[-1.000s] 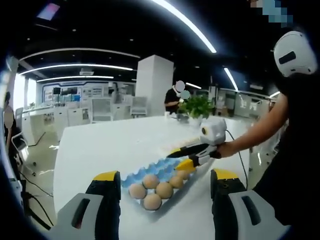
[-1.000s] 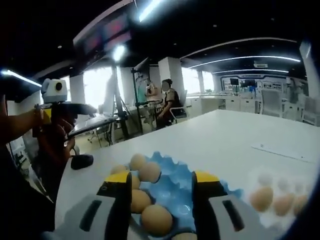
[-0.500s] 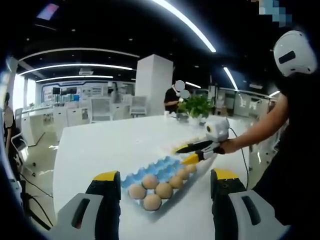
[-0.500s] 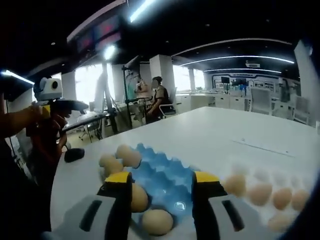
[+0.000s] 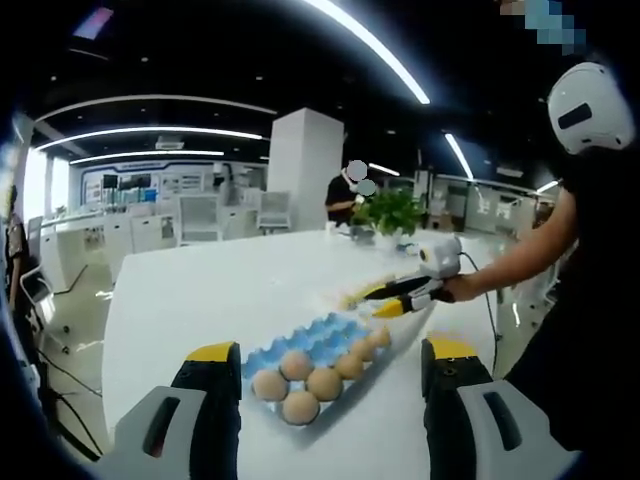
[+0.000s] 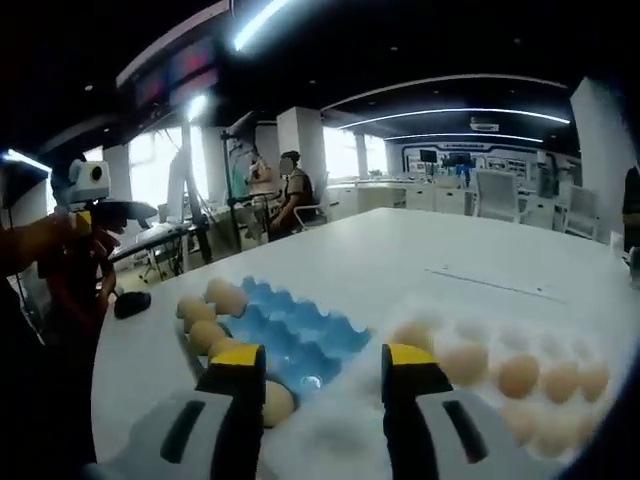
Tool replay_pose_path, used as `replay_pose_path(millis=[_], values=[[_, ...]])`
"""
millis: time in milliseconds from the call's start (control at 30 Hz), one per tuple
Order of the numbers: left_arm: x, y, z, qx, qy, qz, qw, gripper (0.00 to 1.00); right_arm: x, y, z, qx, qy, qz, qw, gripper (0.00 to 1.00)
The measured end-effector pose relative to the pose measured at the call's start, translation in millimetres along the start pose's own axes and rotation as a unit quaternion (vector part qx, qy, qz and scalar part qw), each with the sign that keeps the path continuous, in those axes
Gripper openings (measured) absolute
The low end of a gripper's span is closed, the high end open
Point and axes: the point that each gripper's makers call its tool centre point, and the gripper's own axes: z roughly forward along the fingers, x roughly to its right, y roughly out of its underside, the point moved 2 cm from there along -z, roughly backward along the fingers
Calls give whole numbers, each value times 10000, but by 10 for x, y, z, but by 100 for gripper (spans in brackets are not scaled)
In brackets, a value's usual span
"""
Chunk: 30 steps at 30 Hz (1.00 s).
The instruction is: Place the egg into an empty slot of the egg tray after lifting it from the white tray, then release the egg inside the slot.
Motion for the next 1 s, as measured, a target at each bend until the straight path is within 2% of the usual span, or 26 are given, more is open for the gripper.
replay_pose_path(millis=[600, 1000], values=[[30, -9, 81, -17, 74, 18, 10000, 74, 623, 140, -486, -46, 883, 142, 9960, 46], [52, -27, 113, -33, 92, 34, 9999, 74, 858, 250, -618, -127, 1313, 270, 9909, 45]])
